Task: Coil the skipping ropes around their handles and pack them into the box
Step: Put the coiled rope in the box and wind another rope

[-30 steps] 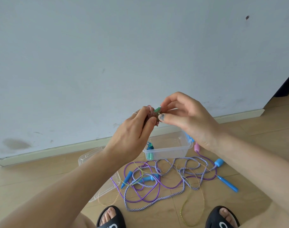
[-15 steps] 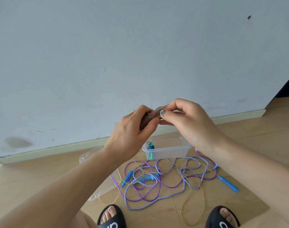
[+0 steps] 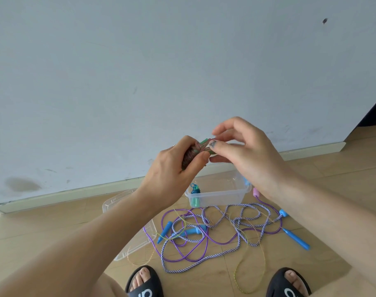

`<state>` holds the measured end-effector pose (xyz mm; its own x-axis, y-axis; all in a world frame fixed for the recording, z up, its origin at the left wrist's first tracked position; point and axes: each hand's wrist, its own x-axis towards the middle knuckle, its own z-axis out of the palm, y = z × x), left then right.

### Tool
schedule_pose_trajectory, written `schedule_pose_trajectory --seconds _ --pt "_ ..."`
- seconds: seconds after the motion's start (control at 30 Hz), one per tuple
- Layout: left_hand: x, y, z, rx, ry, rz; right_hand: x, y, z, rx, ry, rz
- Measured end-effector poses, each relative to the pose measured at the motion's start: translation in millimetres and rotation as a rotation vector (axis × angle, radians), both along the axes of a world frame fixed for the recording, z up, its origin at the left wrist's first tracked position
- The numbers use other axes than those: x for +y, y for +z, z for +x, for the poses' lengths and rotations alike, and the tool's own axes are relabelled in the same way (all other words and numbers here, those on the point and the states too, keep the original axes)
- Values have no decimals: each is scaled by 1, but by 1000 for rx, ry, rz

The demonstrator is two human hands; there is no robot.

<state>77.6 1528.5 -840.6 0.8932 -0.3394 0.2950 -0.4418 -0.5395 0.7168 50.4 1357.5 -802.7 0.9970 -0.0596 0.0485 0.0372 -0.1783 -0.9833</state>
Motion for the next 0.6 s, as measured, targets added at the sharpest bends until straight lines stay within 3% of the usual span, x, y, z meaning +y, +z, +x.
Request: schedule_pose_trajectory --seconds 0.07,0.3,0.6 --pt "0 0 0 17 9 -24 0 -2 0 -136 -6 -168" --pt "3 1 2 -31 30 -32 0 -5 -2 -235 -16 -254" --pt "3 -1 1 -172 65 76 3 -1 -4 -48 -17 57"
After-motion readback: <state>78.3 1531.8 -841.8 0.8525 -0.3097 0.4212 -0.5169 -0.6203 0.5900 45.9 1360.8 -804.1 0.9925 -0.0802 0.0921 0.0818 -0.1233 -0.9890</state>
